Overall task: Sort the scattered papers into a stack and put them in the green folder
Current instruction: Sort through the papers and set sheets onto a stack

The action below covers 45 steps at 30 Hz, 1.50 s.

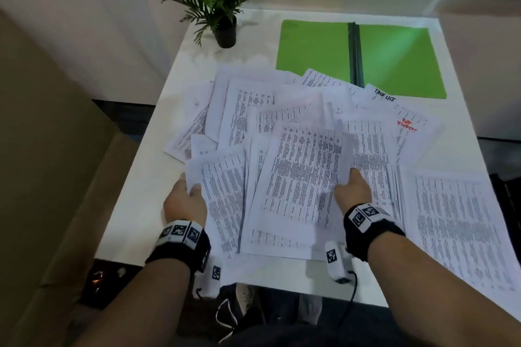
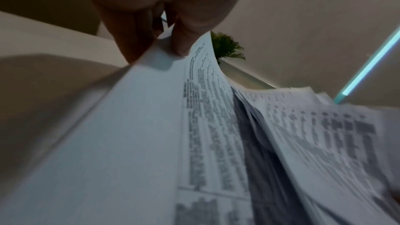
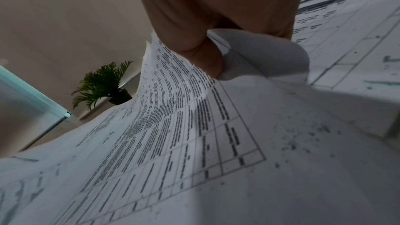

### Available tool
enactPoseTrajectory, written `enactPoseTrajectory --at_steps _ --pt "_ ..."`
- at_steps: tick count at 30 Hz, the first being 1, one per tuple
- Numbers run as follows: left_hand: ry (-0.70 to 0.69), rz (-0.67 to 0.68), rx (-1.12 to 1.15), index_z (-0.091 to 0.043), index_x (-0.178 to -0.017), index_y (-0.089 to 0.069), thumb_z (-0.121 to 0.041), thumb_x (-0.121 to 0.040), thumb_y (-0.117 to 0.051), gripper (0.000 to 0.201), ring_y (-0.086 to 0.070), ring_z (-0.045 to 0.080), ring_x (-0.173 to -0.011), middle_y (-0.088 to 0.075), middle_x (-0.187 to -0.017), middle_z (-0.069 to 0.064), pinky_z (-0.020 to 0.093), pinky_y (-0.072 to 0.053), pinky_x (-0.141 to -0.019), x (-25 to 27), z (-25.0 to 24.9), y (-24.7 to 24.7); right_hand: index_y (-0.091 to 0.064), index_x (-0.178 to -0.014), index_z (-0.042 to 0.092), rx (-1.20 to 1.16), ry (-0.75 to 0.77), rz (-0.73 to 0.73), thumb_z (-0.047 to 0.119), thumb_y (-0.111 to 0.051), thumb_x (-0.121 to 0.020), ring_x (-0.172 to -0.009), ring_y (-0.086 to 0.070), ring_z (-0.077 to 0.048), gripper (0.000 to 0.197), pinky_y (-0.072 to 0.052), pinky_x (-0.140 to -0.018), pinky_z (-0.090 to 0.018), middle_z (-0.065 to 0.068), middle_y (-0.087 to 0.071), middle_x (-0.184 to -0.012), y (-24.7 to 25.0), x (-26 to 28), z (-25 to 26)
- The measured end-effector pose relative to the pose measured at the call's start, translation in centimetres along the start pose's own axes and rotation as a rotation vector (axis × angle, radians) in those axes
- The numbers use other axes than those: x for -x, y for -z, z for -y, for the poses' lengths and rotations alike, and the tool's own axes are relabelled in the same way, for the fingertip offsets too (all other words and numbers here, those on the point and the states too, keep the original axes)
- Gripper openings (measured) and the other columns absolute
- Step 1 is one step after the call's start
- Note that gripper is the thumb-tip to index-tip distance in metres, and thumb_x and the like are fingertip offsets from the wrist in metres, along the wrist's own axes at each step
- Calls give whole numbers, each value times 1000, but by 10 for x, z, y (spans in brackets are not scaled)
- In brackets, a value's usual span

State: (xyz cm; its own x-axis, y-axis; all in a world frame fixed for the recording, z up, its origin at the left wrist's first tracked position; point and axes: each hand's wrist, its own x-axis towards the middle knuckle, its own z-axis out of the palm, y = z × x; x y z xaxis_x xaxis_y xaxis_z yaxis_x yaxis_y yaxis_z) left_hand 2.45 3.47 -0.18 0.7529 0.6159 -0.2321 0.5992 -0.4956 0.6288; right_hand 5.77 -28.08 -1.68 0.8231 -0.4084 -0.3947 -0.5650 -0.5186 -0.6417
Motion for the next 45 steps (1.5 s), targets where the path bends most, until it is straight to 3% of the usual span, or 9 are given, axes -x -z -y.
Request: enactPoseTrajectory --at_steps 4,8,12,20,26,31,35,39,45 --pt "-19 -62 -81 -2 -117 -50 -26 -99 -46 30 -59 44 -104 -62 -113 28 45 -47 -84 -8 -4 28 -48 -94 7 4 55 30 -7 -42 -83 -67 -54 -26 19 -44 -55 -28 -8 -52 -73 -5 5 11" --pt "-152 -176 -138 -10 -102 -46 -21 -100 -42 12 -58 42 -87 -61 -90 22 40 -42 -68 -10 -17 66 -49 -101 8 -33 108 10 -5 -40 -85 -70 -59 -32 23 -53 -61 -37 -16 -58 -81 -9 9 24" --pt "-284 -367 -88 -12 -116 -52 -14 -97 -46 20 -57 37 -98 -59 -109 15 45 -46 -80 -11 -35 115 -48 -125 10 -6 107 42 -5 -37 -88 -63 -52 -24 41 -48 -53 -30 -7 -54 -81 -6 14 29" --pt "-496 -675 189 -3 -103 -58 -26 -90 -41 31 -55 33 -97 -57 -103 21 42 -47 -86 -38 -63 183 -55 -110 16 -131 157 29 -6 -40 -84 -74 -60 -32 37 -52 -61 -34 -16 -61 -90 -1 10 47" --pt "-237 -189 203 1 -122 -50 -22 -95 -55 36 -55 34 -114 -58 -123 18 46 -42 -100 -38 -65 107 -52 -129 12 -88 117 215 9 -49 -94 -103 -59 -29 36 -49 -90 -37 -9 -59 -124 -9 21 38" --pt "-50 243 106 1 -133 -49 -19 -96 -54 42 -53 36 -122 -55 -134 19 39 -41 -101 -36 -46 12 -58 -121 16 -31 41 82 3 -45 -93 -69 -56 -16 34 -44 -60 -22 -9 -62 -120 -7 20 15" --pt "-17 307 -17 -9 -136 -48 -25 -98 -45 42 -53 38 -120 -51 -137 17 42 -43 -101 -38 -35 -39 -69 -111 10 99 29 102 2 -44 -90 -98 -61 -24 34 -45 -83 -24 -7 -68 -112 -1 18 8" --pt "76 361 -174 -11 -141 -39 -21 -91 -39 50 -49 42 -119 -39 -138 22 49 -43 -102 -34 -26 -64 -55 -69 12 76 6 180 18 -42 -92 -59 -47 -18 28 -34 -53 -23 -6 -52 -77 -12 17 17" --pt "129 430 29 -9 -145 -31 -8 -90 -39 55 -49 38 -120 -40 -141 22 42 -45 -100 -12 -26 -60 -45 -113 11 3 28 359 4 -42 -90 -74 -57 -23 24 -52 -60 -37 -11 -59 -101 -40 37 44"
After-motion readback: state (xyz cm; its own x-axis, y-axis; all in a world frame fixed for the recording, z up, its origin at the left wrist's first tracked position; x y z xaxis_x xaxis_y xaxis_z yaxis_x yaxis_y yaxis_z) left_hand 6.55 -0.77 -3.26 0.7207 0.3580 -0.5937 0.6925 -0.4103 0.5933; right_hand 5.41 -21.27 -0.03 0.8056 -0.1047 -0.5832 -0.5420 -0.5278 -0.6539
